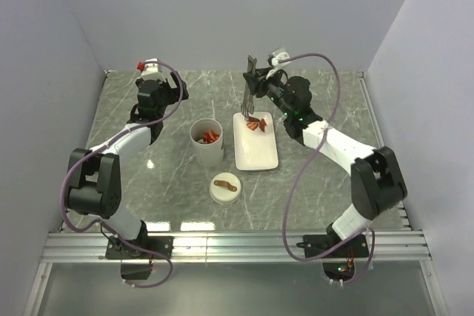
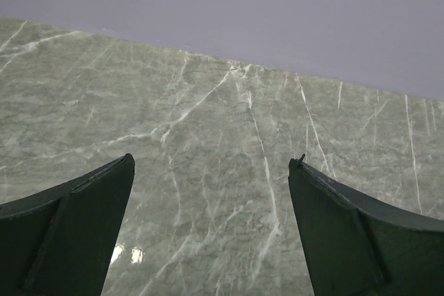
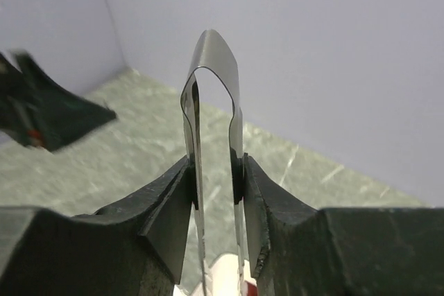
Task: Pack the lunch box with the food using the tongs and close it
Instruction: Pick up the food using the clamp
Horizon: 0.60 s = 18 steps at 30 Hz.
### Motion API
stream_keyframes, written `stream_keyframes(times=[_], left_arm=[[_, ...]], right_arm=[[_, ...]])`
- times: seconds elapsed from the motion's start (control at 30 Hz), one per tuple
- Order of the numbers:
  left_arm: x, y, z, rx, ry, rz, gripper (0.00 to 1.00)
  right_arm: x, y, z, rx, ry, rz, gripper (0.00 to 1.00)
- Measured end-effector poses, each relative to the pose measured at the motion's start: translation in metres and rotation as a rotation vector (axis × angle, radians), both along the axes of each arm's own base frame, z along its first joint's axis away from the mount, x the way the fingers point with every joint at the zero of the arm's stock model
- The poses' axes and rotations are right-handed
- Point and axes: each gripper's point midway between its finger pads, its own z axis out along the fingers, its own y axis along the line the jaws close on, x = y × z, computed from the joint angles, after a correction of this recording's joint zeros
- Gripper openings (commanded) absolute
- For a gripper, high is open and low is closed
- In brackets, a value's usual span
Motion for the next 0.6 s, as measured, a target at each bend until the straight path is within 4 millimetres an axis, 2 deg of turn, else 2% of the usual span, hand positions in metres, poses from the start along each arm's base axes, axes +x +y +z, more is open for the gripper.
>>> stream_keyframes(times=[0.13, 0.23, 0.43, 0.6], left_arm=[[0.000, 0.000, -0.001, 0.001, 0.004, 0.000, 0.99], [0.001, 0.000, -0.004, 0.002, 0.009, 0.000, 0.99], [0.004, 0.000, -0.006, 0.003, 0.014, 0.003, 1.00], [0.004, 0.000, -0.003, 0.002, 0.010, 0.003, 0.99]], right_arm=[[0.027, 0.005, -0.045, -0.049, 0.084, -0.012, 0.43], [0.040, 0.008, -0.060, -0.065, 0.111, -0.011, 0.43], [0.055, 0.002, -0.065, -0.087, 0.100, -0.022, 0.45], [0.059, 0.003, -0.062, -0.102, 0.080, -0.001, 0.45]])
